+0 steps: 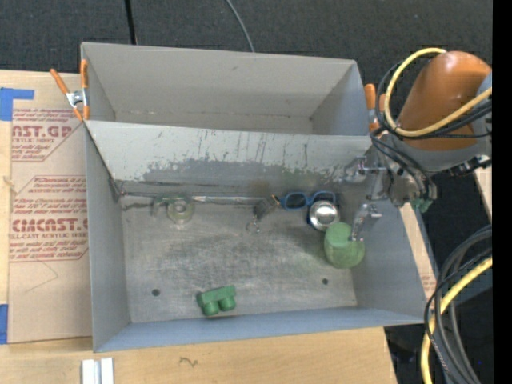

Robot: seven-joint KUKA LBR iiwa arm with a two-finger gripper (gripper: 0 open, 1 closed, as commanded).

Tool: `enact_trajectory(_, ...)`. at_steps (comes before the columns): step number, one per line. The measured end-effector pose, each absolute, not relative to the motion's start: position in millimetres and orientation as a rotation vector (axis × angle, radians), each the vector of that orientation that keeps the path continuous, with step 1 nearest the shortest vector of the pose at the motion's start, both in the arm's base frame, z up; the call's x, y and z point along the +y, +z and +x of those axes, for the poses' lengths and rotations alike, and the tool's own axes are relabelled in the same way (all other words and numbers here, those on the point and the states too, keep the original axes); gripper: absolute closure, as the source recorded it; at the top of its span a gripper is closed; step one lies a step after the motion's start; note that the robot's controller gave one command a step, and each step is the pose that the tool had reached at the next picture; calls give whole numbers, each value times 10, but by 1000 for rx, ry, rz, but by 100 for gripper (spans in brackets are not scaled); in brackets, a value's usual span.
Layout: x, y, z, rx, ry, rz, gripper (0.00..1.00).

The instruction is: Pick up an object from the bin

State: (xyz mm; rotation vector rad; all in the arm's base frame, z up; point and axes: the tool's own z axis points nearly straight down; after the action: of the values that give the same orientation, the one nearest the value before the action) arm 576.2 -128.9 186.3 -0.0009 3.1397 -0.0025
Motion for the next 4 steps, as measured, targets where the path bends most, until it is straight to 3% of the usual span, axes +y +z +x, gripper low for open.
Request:
enact_trajectory(1, -1210, 1416, 5833, 3136, 22, 40, 0)
enact_trajectory(2, -1287, 1353, 5743, 3108, 23, 402, 0)
enact_trajectory(3, -1097, 1088, 5555, 3139, 31, 4, 0)
enact_trajectory(4, -1120, 1083, 5549, 3136, 36, 6, 0)
